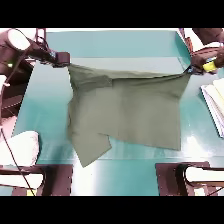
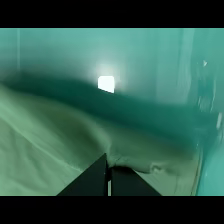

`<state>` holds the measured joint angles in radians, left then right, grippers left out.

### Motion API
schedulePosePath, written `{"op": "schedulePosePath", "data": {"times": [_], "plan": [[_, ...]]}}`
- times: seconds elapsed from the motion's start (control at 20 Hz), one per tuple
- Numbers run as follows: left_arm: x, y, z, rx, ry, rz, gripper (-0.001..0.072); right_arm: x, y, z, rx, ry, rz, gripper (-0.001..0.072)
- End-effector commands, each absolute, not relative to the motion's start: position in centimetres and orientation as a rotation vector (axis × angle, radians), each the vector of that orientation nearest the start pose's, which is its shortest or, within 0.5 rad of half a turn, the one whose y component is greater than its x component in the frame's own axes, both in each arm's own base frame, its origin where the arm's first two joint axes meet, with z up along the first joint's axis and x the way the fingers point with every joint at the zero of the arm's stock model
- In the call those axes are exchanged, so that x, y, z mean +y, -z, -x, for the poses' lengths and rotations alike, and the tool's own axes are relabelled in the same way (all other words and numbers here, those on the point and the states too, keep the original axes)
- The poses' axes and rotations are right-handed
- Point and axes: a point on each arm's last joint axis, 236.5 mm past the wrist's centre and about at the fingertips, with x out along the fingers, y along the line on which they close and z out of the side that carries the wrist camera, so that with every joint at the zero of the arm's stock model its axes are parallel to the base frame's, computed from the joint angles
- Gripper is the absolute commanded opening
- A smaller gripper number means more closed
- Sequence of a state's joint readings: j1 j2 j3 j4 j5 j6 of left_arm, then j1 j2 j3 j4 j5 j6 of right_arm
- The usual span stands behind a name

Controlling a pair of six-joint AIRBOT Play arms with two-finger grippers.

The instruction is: Fold the shirts.

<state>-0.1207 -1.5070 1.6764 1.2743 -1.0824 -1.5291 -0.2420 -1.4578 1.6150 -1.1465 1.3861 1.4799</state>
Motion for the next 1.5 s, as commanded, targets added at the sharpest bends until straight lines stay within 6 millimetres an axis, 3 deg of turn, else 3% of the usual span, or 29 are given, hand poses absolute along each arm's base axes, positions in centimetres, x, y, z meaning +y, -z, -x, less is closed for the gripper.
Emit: {"op": "schedulePosePath", "data": {"times": [0.0,0.1,0.25,0.35,0.55,0.7,0.85,0.9,0.95,1.0,1.1,1.2,1.25,1.45], "plan": [[-11.5,-8.1,-53.9,0.928,0.293,0.286,0.0027,-0.3,-4.8,-48.0,1.208,-0.159,-0.427,0.0019],[-10.3,-8.3,-54.4,0.917,0.324,0.377,0.0028,-0.6,-5.6,-49.6,1.182,-0.167,-0.416,0.0019],[-10.4,-7.9,-52.8,0.966,0.420,0.324,0.0028,0.0,-7.5,-50.6,1.148,-0.184,-0.366,0.0019],[-10.4,-6.4,-50.5,1.074,0.446,0.279,0.0028,-0.2,-6.8,-48.8,1.213,-0.173,-0.307,0.0018],[-9.8,-2.0,-45.8,1.290,0.455,0.242,0.0028,-1.4,-3.1,-43.6,1.346,-0.104,-0.251,0.0019],[-9.9,2.1,-43.7,1.376,0.434,0.279,0.0028,-1.0,-0.5,-41.1,1.383,-0.094,-0.271,0.0019],[-9.8,4.5,-42.2,1.426,0.411,0.305,0.0029,-0.6,1.6,-39.6,1.428,-0.091,-0.294,0.0024],[-9.8,4.6,-42.1,1.433,0.399,0.316,0.0042,-0.6,1.8,-39.4,1.437,-0.087,-0.299,0.0198],[-9.7,4.2,-42.0,1.435,0.394,0.323,0.0333,-0.8,1.6,-39.2,1.442,-0.085,-0.305,0.0408],[-9.6,3.5,-41.9,1.427,0.395,0.323,0.0446,-1.1,1.0,-39.0,1.448,-0.086,-0.305,0.0412],[-8.7,0.9,-40.7,1.407,0.390,0.290,0.0417,-1.6,-1.5,-38.2,1.422,-0.101,-0.280,0.0412],[-6.8,-0.2,-37.9,1.411,0.295,0.242,0.0418,-2.1,-3.9,-36.8,1.369,-0.088,-0.277,0.0411],[-6.4,0.0,-35.1,1.439,0.268,0.233,0.0420,-2.0,-4.7,-36.2,1.340,-0.083,-0.271,0.0411],[-7.2,4.0,-23.2,1.599,0.254,0.296,0.0447,-2.4,-5.9,-35.4,1.202,-0.044,-0.266,0.0410]]}}
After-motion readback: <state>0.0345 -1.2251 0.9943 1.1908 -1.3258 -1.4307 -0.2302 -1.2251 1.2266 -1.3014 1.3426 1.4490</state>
